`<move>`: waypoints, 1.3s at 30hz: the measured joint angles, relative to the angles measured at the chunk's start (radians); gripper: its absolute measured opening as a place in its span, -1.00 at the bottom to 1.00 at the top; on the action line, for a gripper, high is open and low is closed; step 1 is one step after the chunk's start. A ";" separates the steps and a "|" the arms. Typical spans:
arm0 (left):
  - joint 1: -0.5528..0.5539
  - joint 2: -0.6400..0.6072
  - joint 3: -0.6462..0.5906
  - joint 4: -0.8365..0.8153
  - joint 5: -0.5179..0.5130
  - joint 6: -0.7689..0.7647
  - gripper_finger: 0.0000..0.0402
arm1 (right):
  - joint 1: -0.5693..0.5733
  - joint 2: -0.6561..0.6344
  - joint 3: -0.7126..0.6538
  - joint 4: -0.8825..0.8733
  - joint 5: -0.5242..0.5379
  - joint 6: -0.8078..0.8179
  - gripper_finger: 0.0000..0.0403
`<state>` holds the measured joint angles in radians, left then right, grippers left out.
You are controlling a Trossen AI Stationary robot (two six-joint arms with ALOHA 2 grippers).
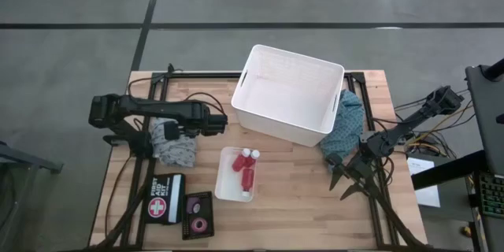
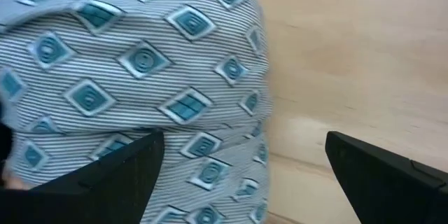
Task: Pick & Place Medicine items
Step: Put the gray patient gown into the big white bin
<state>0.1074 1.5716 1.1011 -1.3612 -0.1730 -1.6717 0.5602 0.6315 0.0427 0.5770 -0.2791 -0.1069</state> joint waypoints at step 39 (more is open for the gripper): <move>0.006 0.292 -0.027 -0.028 0.066 -0.003 0.99 | 0.000 0.000 0.000 0.000 0.000 0.000 0.02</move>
<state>0.1139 1.8633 1.0737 -1.3890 -0.1068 -1.6744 0.5604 0.6315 0.0425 0.5766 -0.2794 -0.1066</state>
